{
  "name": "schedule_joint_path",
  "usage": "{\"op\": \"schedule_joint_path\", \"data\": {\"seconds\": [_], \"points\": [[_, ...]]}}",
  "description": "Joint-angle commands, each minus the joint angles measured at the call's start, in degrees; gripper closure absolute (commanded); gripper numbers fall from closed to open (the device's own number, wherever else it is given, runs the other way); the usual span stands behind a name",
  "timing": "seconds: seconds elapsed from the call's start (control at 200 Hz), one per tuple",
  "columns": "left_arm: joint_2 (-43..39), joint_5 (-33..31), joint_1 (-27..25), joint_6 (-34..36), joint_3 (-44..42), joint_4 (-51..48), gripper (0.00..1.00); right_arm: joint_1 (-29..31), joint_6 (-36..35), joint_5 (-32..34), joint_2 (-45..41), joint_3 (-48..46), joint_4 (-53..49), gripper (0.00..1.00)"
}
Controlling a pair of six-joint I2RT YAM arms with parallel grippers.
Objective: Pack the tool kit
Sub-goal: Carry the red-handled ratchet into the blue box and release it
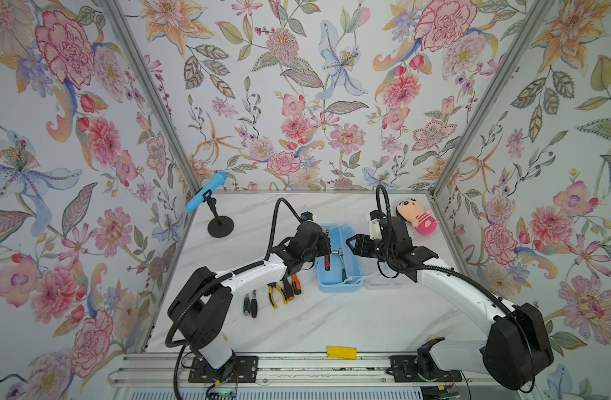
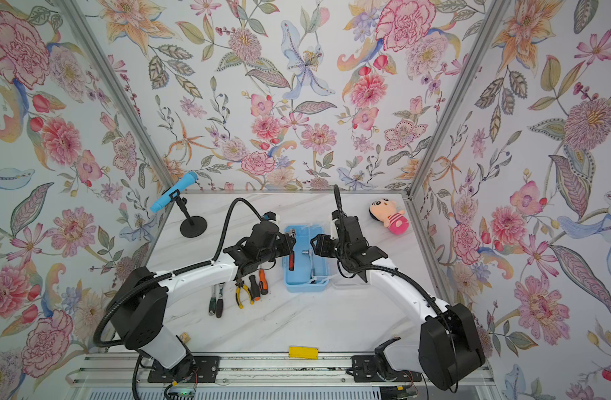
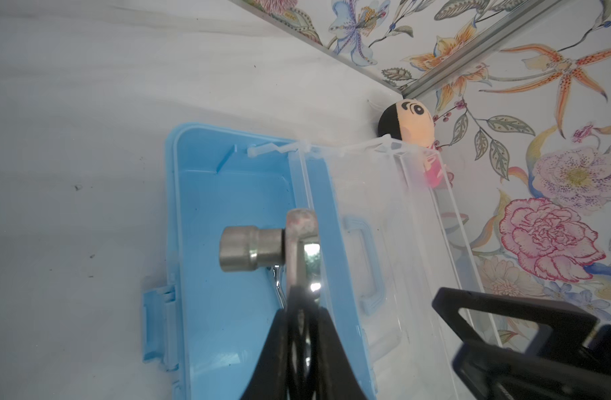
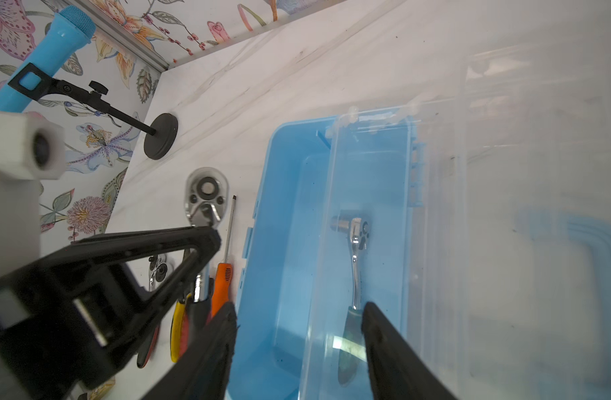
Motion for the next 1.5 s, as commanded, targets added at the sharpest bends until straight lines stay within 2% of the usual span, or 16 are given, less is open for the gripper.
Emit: {"op": "schedule_joint_path", "data": {"seconds": [0.0, 0.18, 0.5, 0.751, 0.786, 0.911, 1.046, 1.206, 1.386, 1.496], "points": [[4.2, -0.2, -0.1, -2.0, 4.6, 2.9, 1.00, -0.8, 0.6, -0.5, -1.9, -1.5, 0.1, 0.41], [12.0, -1.9, 0.0, 0.1, 12.7, -4.7, 1.00, -1.7, 0.5, -0.8, -2.7, -2.1, -0.1, 0.40], [20.5, -10.6, -0.1, 2.0, 20.5, -17.4, 1.00, -2.4, 0.4, -0.9, -2.7, -1.9, -0.2, 0.40], [23.1, -9.9, -0.1, 2.4, 20.3, -16.7, 1.00, -2.5, 0.4, -0.6, -3.2, -2.1, -0.2, 0.40], [23.3, -9.8, -0.2, 2.5, 20.3, -16.6, 0.98, -2.5, 0.4, -0.5, -3.3, -2.1, -0.3, 0.40], [23.8, -9.8, 0.0, 3.1, 20.7, -16.9, 0.81, -2.6, 0.4, -0.6, -3.3, -1.9, -0.3, 0.39], [23.2, -9.5, 0.0, 3.5, 20.7, -16.8, 0.76, -2.6, 0.4, -0.6, -3.4, -1.6, -0.4, 0.39], [20.8, -8.5, 0.5, 4.9, 20.7, -15.8, 0.74, -2.6, 0.0, -0.9, -3.1, -0.2, -1.2, 0.39], [11.8, -9.9, 1.4, 8.7, 16.1, -13.3, 0.68, -2.1, -1.3, -0.9, -3.6, 2.3, -2.7, 0.39], [4.6, -10.6, 3.2, 9.9, 9.3, -13.7, 0.66, -0.7, -2.4, 0.1, -4.6, 3.6, -3.6, 0.39]]}}
